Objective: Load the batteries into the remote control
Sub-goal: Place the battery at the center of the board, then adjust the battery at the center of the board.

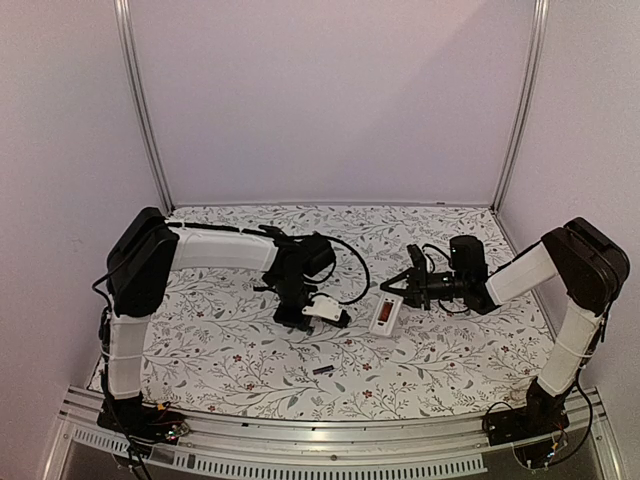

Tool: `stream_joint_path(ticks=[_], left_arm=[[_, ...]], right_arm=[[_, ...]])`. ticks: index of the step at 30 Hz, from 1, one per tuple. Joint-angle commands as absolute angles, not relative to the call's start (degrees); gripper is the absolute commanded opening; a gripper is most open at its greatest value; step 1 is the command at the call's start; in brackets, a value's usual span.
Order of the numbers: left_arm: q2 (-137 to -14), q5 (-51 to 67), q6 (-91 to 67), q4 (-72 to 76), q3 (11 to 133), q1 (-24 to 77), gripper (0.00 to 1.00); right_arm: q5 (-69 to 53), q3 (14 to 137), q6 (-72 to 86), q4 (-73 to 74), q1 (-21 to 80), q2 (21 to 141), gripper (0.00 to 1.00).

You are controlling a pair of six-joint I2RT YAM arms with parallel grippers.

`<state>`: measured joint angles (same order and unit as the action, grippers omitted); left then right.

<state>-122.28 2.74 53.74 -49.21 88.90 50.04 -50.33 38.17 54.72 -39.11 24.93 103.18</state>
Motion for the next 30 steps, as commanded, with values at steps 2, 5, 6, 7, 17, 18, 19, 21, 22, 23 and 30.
stream_joint_path(ticks=[2,5,6,7,17,18,19,21,22,23,30], left_arm=[[-122.6,0.2,54.0,-48.8,88.1,50.3,0.24],[-121.4,-1.4,52.5,-48.7,88.7,50.4,0.34],[-120.6,-1.9,52.0,-48.7,88.8,50.5,0.38],[-119.6,-2.2,51.3,-48.7,88.6,50.6,0.46],[-96.7,-7.5,29.0,-35.5,78.2,52.5,0.76],[-94.0,-9.9,25.2,-33.3,76.6,53.0,0.79],[-91.4,-11.7,22.4,-31.3,75.0,53.2,0.82],[-85.7,-15.1,17.3,-29.6,72.9,53.8,0.99],[-82.9,-18.2,14.4,-27.5,71.8,53.9,0.99],[-80.1,-18.9,11.4,-26.2,70.9,53.9,1.0],[-67.5,-20.0,-14.7,-17.6,60.2,52.8,1.0]], right_arm=[[-51.0,38.6,56.1,-42.0,24.6,104.3,0.0],[-50.7,39.1,56.2,-41.9,24.6,104.5,0.0],[-50.6,39.4,56.2,-41.9,24.6,104.6,0.0],[-50.5,39.7,56.2,-41.9,24.6,104.6,0.0],[-49.2,44.9,56.7,-41.6,24.6,107.6,0.0],[-49.3,45.2,56.7,-41.6,24.6,107.7,0.0],[-49.3,45.5,56.7,-41.5,24.6,107.7,0.0],[-49.4,46.0,56.5,-41.0,24.5,107.4,0.0],[-49.6,46.3,56.3,-40.5,24.4,107.2,0.0],[-49.6,46.7,55.9,-39.7,24.4,107.1,0.0],[-49.4,47.8,53.2,-36.4,23.1,106.0,0.0]])
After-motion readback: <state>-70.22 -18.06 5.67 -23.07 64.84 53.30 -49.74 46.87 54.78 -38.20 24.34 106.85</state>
